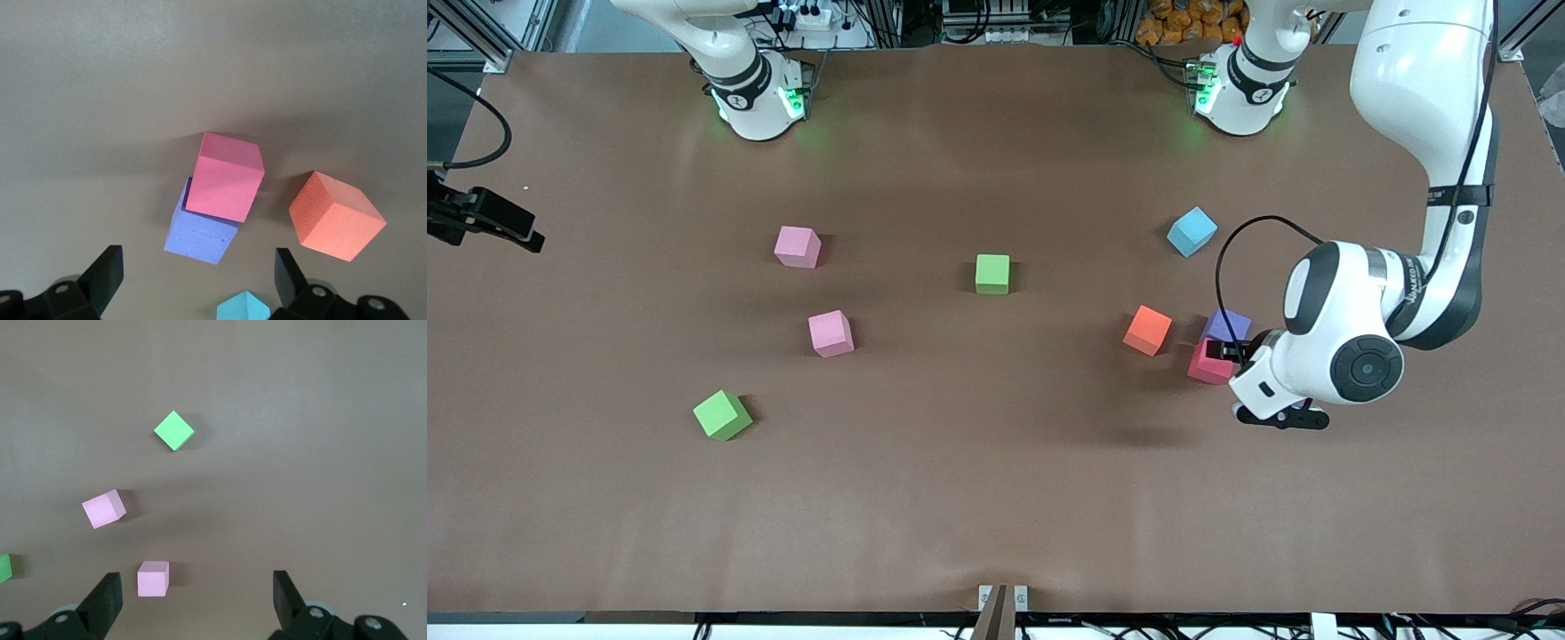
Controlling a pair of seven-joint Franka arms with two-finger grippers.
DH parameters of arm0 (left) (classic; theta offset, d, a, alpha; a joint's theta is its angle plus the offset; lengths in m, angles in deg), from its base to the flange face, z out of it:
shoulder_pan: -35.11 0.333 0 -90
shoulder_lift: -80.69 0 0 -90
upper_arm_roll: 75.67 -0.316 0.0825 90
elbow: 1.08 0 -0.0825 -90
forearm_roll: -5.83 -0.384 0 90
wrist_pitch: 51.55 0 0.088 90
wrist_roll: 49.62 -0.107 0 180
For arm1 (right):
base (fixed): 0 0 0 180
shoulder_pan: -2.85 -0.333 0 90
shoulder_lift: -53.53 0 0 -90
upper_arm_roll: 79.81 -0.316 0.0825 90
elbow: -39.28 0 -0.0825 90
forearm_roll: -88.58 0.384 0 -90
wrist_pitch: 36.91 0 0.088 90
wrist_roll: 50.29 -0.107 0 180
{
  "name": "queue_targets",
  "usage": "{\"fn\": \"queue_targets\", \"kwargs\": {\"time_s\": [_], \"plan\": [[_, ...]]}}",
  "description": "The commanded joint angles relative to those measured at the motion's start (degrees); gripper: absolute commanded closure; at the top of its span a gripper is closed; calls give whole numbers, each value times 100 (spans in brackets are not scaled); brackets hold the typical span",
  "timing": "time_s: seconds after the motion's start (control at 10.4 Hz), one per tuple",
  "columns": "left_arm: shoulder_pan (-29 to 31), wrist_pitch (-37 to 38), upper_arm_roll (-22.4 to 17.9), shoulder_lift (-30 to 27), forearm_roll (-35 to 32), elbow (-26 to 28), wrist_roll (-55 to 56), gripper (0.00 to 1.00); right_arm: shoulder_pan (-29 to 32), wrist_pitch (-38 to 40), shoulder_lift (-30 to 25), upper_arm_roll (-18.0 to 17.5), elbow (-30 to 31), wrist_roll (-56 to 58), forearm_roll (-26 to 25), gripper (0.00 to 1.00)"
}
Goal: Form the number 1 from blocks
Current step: 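Lower the left gripper to the orange block while the right gripper reaches green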
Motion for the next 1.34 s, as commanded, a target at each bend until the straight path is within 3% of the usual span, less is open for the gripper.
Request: {"fn": "queue_targets", "kwargs": {"time_s": [0.0,0.77,0.96,1.25], "plan": [[-62,-215,12,205,-113,-95,106,0,6,38,90,9,-63,41,94,0],[-45,-208,3,-242,-130,-121,387,0,50,-147,327,18,-55,41,103,0],[252,-217,-23,-190,-122,-121,300,0,59,-305,423,18,-46,41,103,0],[237,-225,-15,-172,-148,-112,238,0,77,-454,582,18,-46,23,103,0]]}}
